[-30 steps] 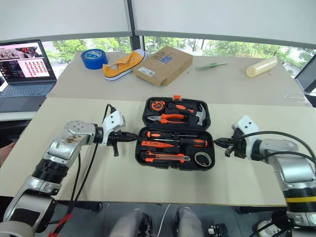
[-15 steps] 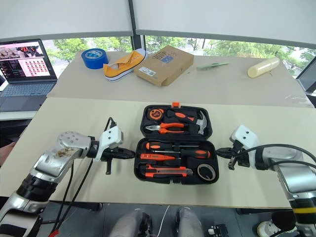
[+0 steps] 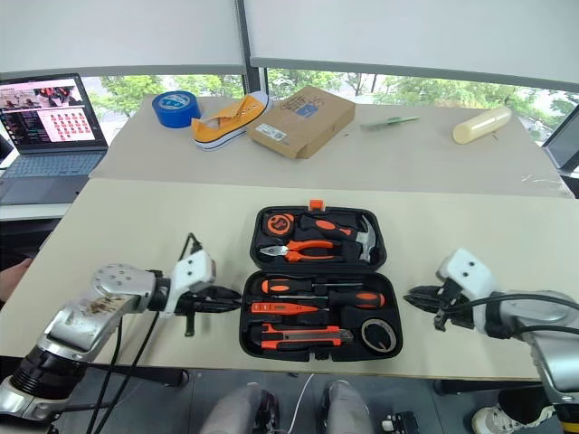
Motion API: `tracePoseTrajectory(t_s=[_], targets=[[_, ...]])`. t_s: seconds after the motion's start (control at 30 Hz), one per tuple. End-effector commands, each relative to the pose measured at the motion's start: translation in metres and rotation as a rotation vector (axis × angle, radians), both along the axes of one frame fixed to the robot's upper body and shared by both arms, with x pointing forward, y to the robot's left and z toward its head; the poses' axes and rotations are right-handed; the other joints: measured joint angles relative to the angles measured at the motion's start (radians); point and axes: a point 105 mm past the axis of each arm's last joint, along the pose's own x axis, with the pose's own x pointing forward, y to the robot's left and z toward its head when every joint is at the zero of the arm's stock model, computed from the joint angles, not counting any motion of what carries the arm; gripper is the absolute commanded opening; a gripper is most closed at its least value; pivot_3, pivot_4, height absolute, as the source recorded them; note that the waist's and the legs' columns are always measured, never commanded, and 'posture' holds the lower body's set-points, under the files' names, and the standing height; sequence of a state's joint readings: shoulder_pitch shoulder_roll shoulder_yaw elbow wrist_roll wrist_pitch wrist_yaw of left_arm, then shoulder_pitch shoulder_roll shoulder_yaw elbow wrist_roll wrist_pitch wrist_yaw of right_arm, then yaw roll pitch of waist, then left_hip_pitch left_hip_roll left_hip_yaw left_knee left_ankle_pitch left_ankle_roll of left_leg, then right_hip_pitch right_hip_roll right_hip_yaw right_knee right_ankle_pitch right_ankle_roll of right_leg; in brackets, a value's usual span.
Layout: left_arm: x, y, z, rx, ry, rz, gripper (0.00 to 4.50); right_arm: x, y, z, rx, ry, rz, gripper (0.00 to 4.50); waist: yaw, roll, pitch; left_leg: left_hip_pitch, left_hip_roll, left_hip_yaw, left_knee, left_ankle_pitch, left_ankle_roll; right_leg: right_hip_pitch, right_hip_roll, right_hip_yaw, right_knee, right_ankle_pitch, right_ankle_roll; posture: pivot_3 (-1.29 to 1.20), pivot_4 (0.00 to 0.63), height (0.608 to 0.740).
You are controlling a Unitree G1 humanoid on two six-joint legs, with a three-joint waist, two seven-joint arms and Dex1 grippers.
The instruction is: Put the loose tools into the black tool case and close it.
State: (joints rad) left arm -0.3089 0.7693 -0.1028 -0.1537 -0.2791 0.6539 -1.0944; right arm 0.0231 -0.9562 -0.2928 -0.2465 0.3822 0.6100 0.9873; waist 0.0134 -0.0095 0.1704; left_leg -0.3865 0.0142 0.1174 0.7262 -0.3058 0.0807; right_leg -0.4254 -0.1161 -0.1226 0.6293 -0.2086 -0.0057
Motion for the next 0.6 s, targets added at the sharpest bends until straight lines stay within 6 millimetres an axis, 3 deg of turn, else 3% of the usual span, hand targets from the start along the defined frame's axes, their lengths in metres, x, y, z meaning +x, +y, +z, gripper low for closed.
tracePoseTrajectory(t_s=[0.03, 0.1, 0.23, 0.37, 0.6], targets=[[0.023, 0.02, 0.029, -0.085, 0.013, 0.185, 2.53, 0.012, -0.008, 0.031, 0.077, -0.057, -0.082, 2.53, -0.002, 0.0, 0.0, 0.0, 0.0, 0.0, 0.0, 0.0, 0.0, 0.0, 0.0, 0.0, 0.0, 0.0, 0.001, 0.0, 0.15, 0.731], [0.04, 0.014, 0.048, -0.187, 0.064, 0.266, 3.2, 0.027, -0.005, 0.041, 0.146, -0.064, -0.132, 3.14, -0.001, 0.0, 0.0, 0.0, 0.0, 0.0, 0.0, 0.0, 0.0, 0.0, 0.001, 0.0, 0.0, 0.0, 0.001, 0.0, 0.15, 0.731], [0.06, -0.01, 0.064, -0.325, 0.19, 0.34, 4.49, 0.053, 0.013, 0.047, 0.269, -0.021, -0.191, 4.44, 0.006, -0.001, 0.0, -0.002, -0.002, 0.0, 0.002, 0.001, 0.001, -0.001, 0.003, -0.001, 0.001, 0.003, -0.003, 0.0, 0.15, 0.731], [0.074, -0.039, 0.067, -0.369, 0.258, 0.367, 4.49, 0.082, 0.032, 0.041, 0.34, 0.036, -0.237, 4.44, -0.001, -0.001, 0.0, -0.002, -0.002, 0.0, 0.002, 0.001, 0.001, 0.0, 0.005, -0.001, 0.001, 0.003, -0.002, 0.0, 0.15, 0.731], [0.091, -0.056, 0.05, -0.36, 0.282, 0.453, 4.49, 0.109, 0.041, 0.023, 0.319, 0.072, -0.307, 4.44, -0.004, -0.001, 0.0, -0.003, -0.003, 0.002, -0.001, 0.002, 0.0, -0.002, 0.006, -0.001, 0.001, 0.003, -0.002, 0.0, 0.15, 0.731]])
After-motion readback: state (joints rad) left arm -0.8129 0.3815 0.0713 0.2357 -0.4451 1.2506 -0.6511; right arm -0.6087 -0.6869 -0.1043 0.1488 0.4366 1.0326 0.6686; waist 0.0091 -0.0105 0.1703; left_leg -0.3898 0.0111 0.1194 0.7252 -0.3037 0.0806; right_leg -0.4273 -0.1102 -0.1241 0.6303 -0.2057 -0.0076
